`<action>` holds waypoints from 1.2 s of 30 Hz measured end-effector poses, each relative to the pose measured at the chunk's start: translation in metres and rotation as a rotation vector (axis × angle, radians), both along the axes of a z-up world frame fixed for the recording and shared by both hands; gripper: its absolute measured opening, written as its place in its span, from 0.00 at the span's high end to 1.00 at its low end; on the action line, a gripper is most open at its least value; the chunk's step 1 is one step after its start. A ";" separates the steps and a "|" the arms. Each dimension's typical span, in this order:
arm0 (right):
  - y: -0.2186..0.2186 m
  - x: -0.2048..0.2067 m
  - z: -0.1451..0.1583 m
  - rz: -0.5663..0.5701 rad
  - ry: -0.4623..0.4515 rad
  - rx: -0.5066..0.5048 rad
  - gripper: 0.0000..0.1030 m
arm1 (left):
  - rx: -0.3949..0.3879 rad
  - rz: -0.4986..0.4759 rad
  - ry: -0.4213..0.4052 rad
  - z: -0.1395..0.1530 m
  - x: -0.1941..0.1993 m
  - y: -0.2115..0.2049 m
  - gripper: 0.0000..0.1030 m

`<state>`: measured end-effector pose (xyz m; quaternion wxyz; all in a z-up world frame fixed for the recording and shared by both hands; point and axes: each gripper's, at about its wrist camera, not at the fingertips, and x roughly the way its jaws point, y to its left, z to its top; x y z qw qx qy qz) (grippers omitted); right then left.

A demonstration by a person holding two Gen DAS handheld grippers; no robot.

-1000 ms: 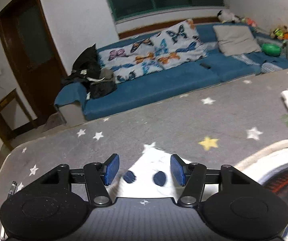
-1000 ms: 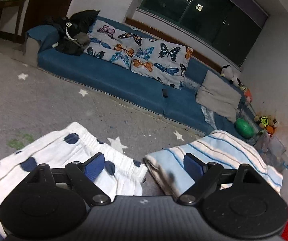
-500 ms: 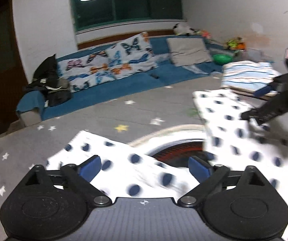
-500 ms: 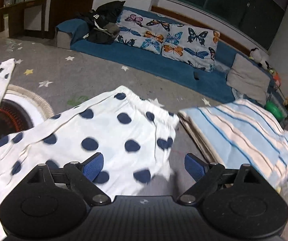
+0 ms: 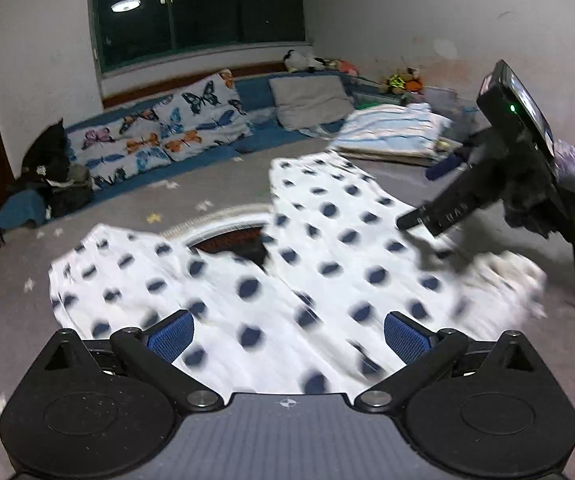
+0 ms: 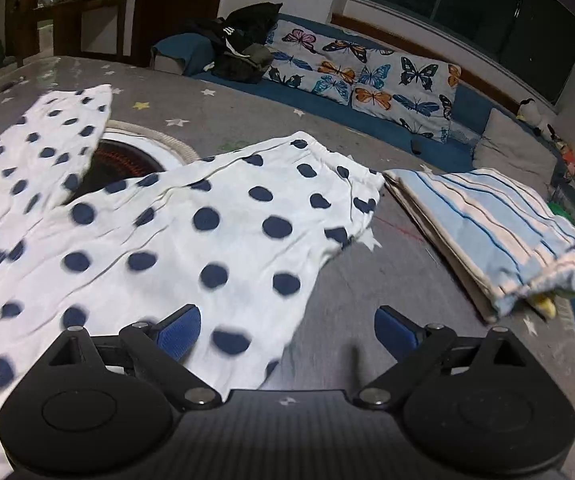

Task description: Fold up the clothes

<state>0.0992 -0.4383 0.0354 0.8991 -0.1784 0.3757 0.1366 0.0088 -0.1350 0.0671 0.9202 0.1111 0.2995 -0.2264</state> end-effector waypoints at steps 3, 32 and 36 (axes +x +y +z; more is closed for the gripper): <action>-0.009 -0.027 0.005 -0.003 -0.013 0.014 0.05 | -0.014 0.017 -0.007 -0.001 -0.024 0.003 0.00; -0.027 -0.166 0.000 0.224 0.092 0.441 0.04 | -0.024 0.047 0.034 -0.015 -0.037 -0.015 0.00; -0.023 -0.172 -0.001 0.224 0.100 0.428 0.04 | 0.027 0.014 0.005 -0.023 -0.029 -0.037 0.00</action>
